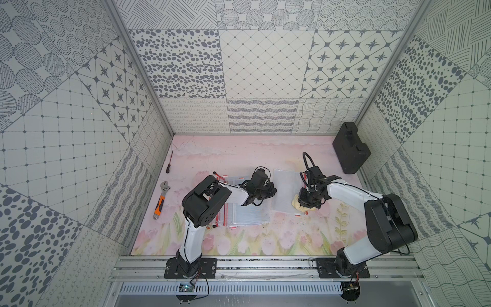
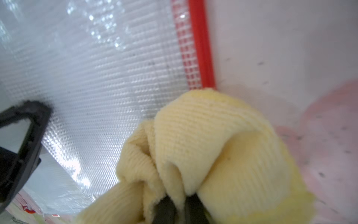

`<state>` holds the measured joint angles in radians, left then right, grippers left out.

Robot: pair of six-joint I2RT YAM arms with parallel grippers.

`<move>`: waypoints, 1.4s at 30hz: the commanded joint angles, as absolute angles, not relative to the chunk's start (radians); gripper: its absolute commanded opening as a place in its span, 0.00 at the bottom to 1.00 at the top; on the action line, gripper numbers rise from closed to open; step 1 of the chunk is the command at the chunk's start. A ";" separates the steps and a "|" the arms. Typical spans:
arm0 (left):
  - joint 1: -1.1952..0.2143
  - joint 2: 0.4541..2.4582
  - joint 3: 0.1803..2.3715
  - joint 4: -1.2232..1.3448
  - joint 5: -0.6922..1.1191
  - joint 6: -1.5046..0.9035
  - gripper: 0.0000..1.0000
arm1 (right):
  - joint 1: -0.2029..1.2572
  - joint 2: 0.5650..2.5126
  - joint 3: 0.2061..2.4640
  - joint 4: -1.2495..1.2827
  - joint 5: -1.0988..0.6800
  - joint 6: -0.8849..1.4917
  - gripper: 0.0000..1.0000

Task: Wipe the document bag
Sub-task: Wipe the dirt from the document bag.

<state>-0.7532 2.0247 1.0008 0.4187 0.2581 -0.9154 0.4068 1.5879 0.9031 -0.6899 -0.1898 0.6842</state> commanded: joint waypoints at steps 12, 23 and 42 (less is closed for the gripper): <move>-0.735 2.052 0.973 0.035 0.071 -0.931 0.00 | 0.595 1.676 0.919 -0.615 -0.194 0.823 0.00; -0.727 2.068 0.980 0.044 0.096 -0.930 0.00 | 0.381 1.481 0.820 -0.726 -0.124 0.730 0.00; -0.727 2.082 0.994 0.036 0.106 -0.930 0.00 | 0.277 1.553 0.801 -0.675 -0.178 0.669 0.00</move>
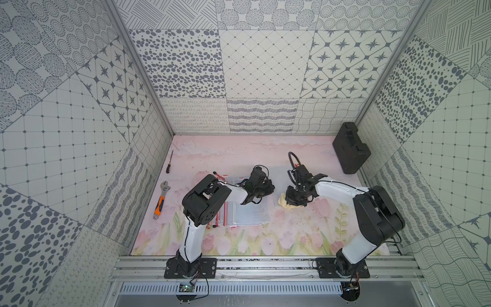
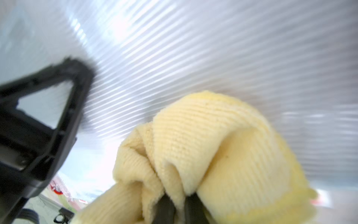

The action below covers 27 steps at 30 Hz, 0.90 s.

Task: Wipe the document bag
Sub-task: Wipe the dirt from the document bag, then place the document bag at the center of the board.

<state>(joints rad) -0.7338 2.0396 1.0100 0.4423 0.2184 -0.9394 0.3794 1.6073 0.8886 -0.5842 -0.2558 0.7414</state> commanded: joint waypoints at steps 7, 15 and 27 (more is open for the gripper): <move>-0.751 2.092 1.067 -0.011 0.108 -0.908 0.00 | 0.206 1.433 0.948 -0.796 -0.189 0.609 0.00; -0.854 2.233 1.374 -0.114 0.116 -0.930 0.00 | 0.204 1.299 1.176 -0.908 -0.186 0.608 0.00; -0.882 2.076 1.398 -0.325 -0.119 -0.842 0.57 | 0.193 1.226 1.085 -0.926 -0.173 0.581 0.00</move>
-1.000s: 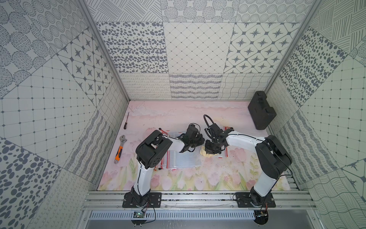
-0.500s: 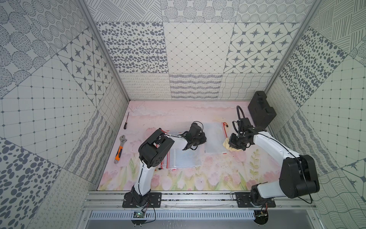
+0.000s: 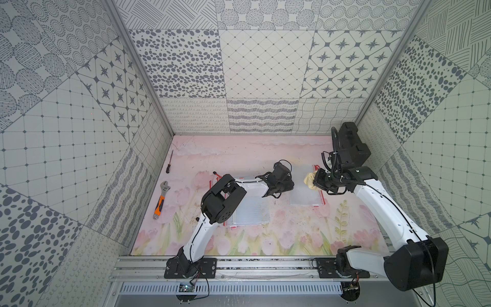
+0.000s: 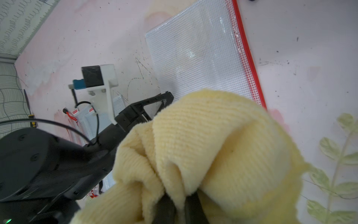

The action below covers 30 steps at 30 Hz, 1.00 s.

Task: Wipe the document bag
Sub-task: Place the document bag at the center of the board.

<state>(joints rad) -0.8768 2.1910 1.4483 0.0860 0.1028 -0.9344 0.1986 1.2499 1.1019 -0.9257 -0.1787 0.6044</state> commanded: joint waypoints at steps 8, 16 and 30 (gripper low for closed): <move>-0.645 1.580 0.972 -0.495 -0.117 -0.733 0.82 | 0.205 1.262 0.998 -0.863 -0.250 0.594 0.00; -0.384 1.175 0.695 -0.487 0.060 -0.596 0.77 | 0.280 1.351 1.026 -0.820 -0.258 0.610 0.00; -0.353 1.275 0.703 -0.322 0.383 -0.481 0.58 | 0.401 1.455 1.083 -0.806 -0.226 0.651 0.00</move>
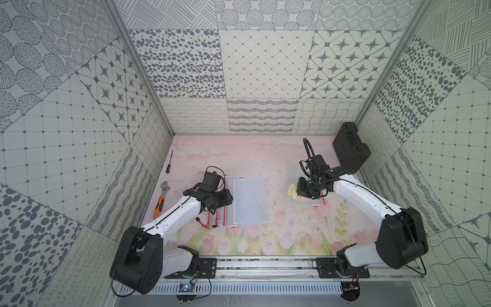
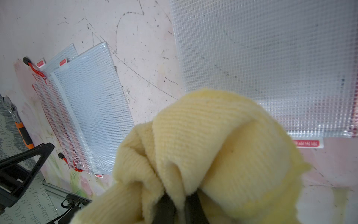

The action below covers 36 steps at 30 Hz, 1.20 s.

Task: Wipe the document bag
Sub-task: Place the document bag at the center of the board, then pick up the document bag from the center of the board.

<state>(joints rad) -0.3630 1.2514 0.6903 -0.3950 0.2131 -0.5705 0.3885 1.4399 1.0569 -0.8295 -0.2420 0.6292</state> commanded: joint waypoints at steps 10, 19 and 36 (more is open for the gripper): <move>-0.352 1.464 0.743 -0.300 0.371 -0.463 0.48 | 0.421 1.483 1.090 -0.804 -0.223 0.652 0.00; -0.352 1.562 0.762 -0.272 0.389 -0.451 0.41 | 0.431 1.520 1.092 -0.788 -0.233 0.649 0.00; -0.373 1.523 0.816 -0.325 0.393 -0.446 0.00 | 0.438 1.529 1.092 -0.795 -0.224 0.633 0.00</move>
<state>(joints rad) -0.3592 1.5536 0.7692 -0.2874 0.3855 -0.4648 0.4320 1.5253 1.0660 -0.8104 -0.2348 0.6430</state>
